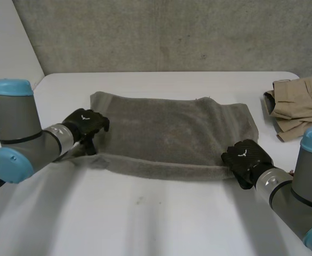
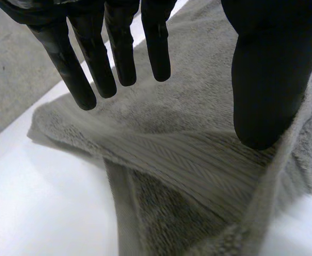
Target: Fold the laundry.
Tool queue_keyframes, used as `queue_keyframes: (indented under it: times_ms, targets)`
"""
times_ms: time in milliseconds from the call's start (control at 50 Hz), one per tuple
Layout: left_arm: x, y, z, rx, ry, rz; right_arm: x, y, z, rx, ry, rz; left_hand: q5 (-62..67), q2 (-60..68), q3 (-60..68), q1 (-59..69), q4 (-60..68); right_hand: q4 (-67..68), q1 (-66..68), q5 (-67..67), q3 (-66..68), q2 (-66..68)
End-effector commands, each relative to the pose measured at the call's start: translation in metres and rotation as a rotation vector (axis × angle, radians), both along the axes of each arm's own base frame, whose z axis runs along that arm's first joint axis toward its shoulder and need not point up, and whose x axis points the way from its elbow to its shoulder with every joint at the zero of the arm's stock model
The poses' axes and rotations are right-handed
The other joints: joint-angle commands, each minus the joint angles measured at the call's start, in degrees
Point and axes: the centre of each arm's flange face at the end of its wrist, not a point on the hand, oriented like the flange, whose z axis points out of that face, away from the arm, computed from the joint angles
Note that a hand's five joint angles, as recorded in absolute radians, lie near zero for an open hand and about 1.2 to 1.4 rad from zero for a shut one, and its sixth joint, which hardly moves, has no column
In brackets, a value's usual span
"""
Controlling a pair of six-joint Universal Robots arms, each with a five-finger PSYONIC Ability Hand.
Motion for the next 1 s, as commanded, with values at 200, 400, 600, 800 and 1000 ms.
queue_keyframes:
  times_ms: [200,400,600,800,1000]
  targets:
    - [0.041,0.029,0.030,0.018,0.143,0.162,-0.003,-0.002,-0.001,0.004,0.001,-0.009,4.2,4.7,4.9,4.7,4.4,12.0,23.1,13.0,12.3,12.6]
    - [0.048,0.044,0.002,0.079,0.121,0.179,-0.002,-0.003,0.001,-0.001,-0.001,-0.011,4.5,5.0,5.3,5.0,4.8,12.0,23.1,13.0,12.3,12.6]
    - [0.045,0.019,-0.019,0.003,0.097,0.170,-0.003,-0.001,-0.001,0.006,-0.001,-0.016,33.1,33.6,33.8,33.6,33.3,12.0,23.1,13.0,12.3,12.6]
    - [0.043,0.027,-0.009,-0.027,0.092,0.178,-0.018,-0.020,0.005,0.107,-0.220,-0.195,52.1,52.6,52.9,52.6,52.3,-36.9,-25.7,-35.9,-36.6,-36.3]
    - [0.046,0.029,-0.006,-0.026,0.098,0.188,-0.065,-0.047,0.008,0.271,-0.393,-0.381,52.1,52.6,52.9,52.6,52.3,-37.7,-26.6,-36.8,-37.4,-37.1]
